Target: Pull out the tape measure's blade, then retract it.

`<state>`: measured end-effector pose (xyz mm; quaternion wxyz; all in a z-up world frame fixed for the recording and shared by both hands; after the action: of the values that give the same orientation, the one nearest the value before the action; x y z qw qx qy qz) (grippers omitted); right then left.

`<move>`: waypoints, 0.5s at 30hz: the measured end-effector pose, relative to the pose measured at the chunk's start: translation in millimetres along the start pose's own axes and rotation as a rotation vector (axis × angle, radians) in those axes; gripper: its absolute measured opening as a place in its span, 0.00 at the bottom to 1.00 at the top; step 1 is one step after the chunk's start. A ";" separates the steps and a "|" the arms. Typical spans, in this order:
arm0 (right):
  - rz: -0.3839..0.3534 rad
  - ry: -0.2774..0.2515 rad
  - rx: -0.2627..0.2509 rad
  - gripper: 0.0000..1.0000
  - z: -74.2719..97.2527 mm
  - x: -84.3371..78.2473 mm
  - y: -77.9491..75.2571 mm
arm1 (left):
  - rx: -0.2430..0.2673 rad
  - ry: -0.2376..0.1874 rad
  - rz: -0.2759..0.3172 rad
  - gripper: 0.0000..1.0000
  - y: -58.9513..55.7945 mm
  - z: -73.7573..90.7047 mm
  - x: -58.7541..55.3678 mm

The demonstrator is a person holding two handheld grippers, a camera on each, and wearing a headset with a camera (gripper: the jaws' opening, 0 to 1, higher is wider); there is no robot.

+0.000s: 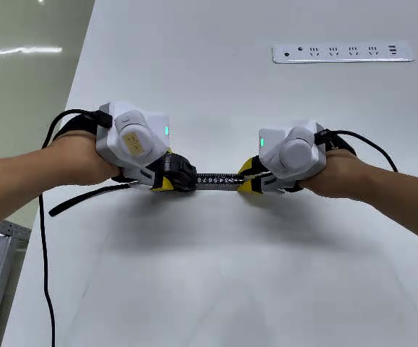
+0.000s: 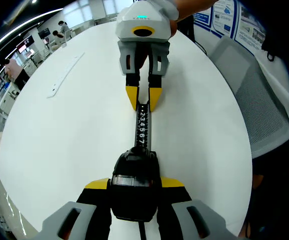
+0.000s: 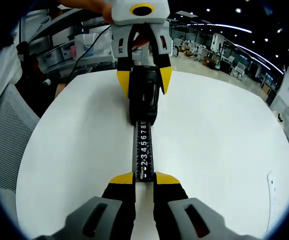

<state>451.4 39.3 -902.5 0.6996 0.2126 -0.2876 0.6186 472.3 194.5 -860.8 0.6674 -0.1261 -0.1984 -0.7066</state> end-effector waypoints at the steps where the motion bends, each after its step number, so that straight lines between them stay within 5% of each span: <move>1: 0.000 0.001 0.000 0.11 0.6 -0.6 -0.5 | 0.000 0.000 0.000 0.32 0.0 0.1 0.0; 15: -0.006 0.012 -0.006 0.11 10.0 -9.6 -1.3 | -0.001 0.002 -0.001 0.32 0.1 0.8 0.3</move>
<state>450.6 25.4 -901.4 0.7037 0.2077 -0.2848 0.6169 472.3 194.5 -859.9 0.6671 -0.1258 -0.1974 -0.7073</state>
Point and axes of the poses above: the centre of the closed fingertips' face, and the gripper's own axes: z roughly backward along the fingers, y roughly to its left, x roughly out of its top, the point moved 5 cm from there along z, roughly backward along the fingers, and after that the axes turned 1 degree about -y, right-handed, at the moved point
